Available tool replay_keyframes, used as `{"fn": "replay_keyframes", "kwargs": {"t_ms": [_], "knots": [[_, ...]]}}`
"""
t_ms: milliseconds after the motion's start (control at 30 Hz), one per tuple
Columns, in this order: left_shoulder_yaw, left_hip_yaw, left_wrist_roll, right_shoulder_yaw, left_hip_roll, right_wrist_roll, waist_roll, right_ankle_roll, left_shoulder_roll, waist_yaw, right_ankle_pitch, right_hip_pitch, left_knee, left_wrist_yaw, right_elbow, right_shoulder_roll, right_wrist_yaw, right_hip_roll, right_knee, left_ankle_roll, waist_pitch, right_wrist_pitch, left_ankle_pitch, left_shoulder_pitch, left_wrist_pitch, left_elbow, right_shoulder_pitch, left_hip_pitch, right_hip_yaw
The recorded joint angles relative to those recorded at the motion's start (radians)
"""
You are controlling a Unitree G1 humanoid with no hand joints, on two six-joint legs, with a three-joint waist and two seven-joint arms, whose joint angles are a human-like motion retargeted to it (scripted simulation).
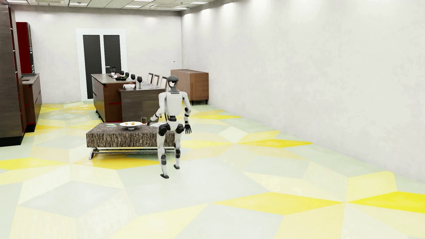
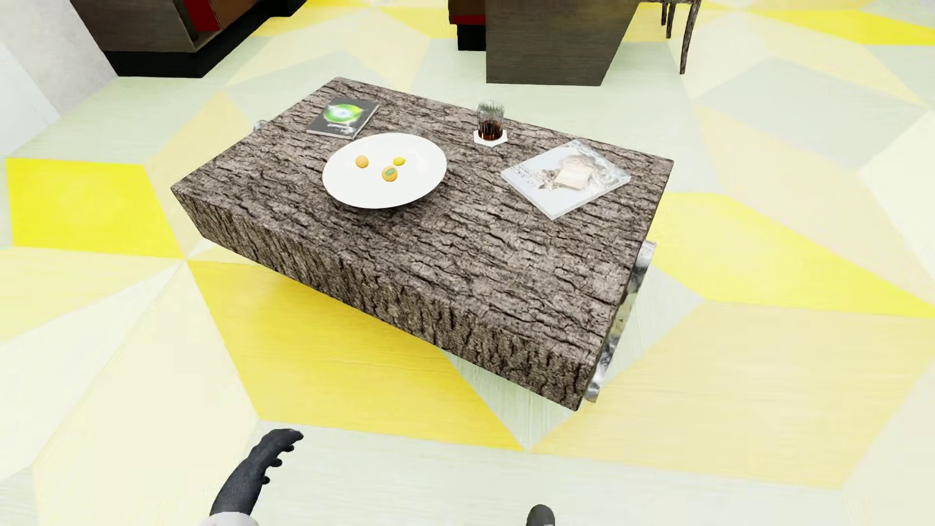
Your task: Walk towards the coffeetable
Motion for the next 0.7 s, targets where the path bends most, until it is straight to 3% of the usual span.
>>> {"fn": "replay_keyframes", "kwargs": {"t_ms": [33,67,100,133,167,200,233,267,300,333,367,433,533,600,700], "knots": [[-0.005,-0.038,-0.023,-0.032,0.024,0.021,0.000,-0.009,0.023,-0.004,0.052,-0.001,0.116,0.003,-0.007,0.018,-0.063,-0.013,0.041,-0.020,0.004,0.001,-0.054,-0.035,-0.014,-0.051,0.064,-0.015,-0.044],[-0.001,-0.081,-0.037,-0.069,0.050,0.051,0.008,-0.020,0.035,-0.008,-0.026,0.002,0.282,0.032,0.008,0.055,-0.133,-0.023,0.146,-0.042,0.011,0.009,-0.027,-0.060,-0.024,-0.086,0.104,-0.061,-0.093],[0.009,-0.122,-0.047,-0.092,0.058,0.078,0.021,-0.013,0.022,-0.015,-0.084,0.015,0.426,0.083,0.045,0.091,-0.171,-0.024,0.213,-0.064,0.016,0.035,0.096,-0.075,-0.015,-0.081,0.105,-0.117,-0.115],[0.025,-0.125,-0.048,-0.084,0.080,0.083,0.034,-0.004,-0.012,-0.023,-0.116,0.052,0.510,0.130,0.088,0.110,-0.153,-0.019,0.212,-0.155,0.014,0.061,0.203,-0.087,0.021,-0.031,0.082,-0.161,-0.135],[0.030,-0.104,-0.032,-0.043,0.128,0.059,0.044,0.004,-0.039,-0.029,-0.122,0.102,0.529,0.136,0.113,0.118,-0.090,-0.006,0.165,-0.190,0.009,0.072,0.196,-0.104,0.088,0.050,0.050,-0.188,-0.158],[0.007,-0.069,0.009,0.003,0.176,0.023,0.052,0.009,-0.046,-0.033,-0.115,0.156,0.499,0.080,0.102,0.115,-0.032,0.012,0.097,-0.132,0.001,0.062,0.159,-0.125,0.159,0.142,0.017,-0.204,-0.176],[-0.040,-0.033,0.075,0.021,0.211,0.001,0.058,0.014,-0.033,-0.034,-0.110,0.201,0.431,-0.024,0.063,0.106,-0.017,0.028,0.038,-0.076,-0.007,0.035,0.115,-0.143,0.199,0.227,-0.012,-0.211,-0.187],[-0.082,0.004,0.139,0.009,0.236,0.002,0.062,0.019,-0.016,-0.034,-0.116,0.228,0.323,-0.133,0.008,0.100,-0.044,0.039,0.007,-0.061,-0.014,0.006,0.076,-0.152,0.204,0.297,-0.036,-0.206,-0.192],[-0.087,0.008,0.175,-0.026,0.233,0.008,0.066,0.025,-0.015,-0.033,-0.131,0.241,0.183,-0.192,-0.046,0.105,-0.094,0.045,0.001,-0.085,-0.019,-0.026,0.084,-0.152,0.204,0.351,-0.060,-0.199,-0.189],[-0.056,0.025,0.173,-0.070,0.235,0.021,0.071,0.030,-0.032,-0.034,-0.148,0.246,0.000,-0.179,-0.095,0.101,-0.143,0.051,0.004,-0.118,-0.024,-0.071,0.143,-0.141,0.224,0.379,-0.082,-0.176,-0.184],[-0.008,0.065,0.151,-0.112,0.235,0.041,0.079,0.034,-0.056,-0.034,-0.156,0.253,-0.104,-0.116,-0.144,0.100,-0.188,0.053,-0.007,-0.074,-0.028,-0.097,0.212,-0.125,0.245,0.397,-0.108,-0.142,-0.179],[0.048,0.083,0.129,-0.241,0.241,0.082,0.092,0.045,-0.090,-0.031,-0.163,0.264,-0.136,-0.016,-0.223,0.133,-0.279,0.056,0.000,-0.063,-0.032,-0.113,0.197,-0.097,0.283,0.455,-0.133,-0.107,-0.177],[0.007,0.109,0.164,-0.384,0.221,0.118,0.092,0.064,-0.069,-0.027,-0.167,0.296,-0.190,-0.142,-0.267,0.211,-0.405,0.042,-0.018,-0.057,-0.038,-0.116,0.211,-0.064,0.302,0.499,-0.149,-0.051,-0.164],[-0.010,0.139,0.167,-0.307,0.194,0.072,0.085,0.076,-0.044,-0.023,-0.178,0.322,-0.279,-0.145,-0.244,0.197,-0.359,0.029,-0.056,-0.049,-0.045,-0.120,0.215,-0.028,0.259,0.450,-0.171,0.010,-0.147],[0.027,0.164,0.135,-0.175,0.158,0.020,0.071,0.091,-0.053,-0.010,-0.194,0.330,-0.358,-0.033,-0.152,0.165,-0.188,0.006,-0.072,-0.047,-0.053,-0.120,0.219,-0.007,0.255,0.421,-0.172,0.056,-0.128]]}}
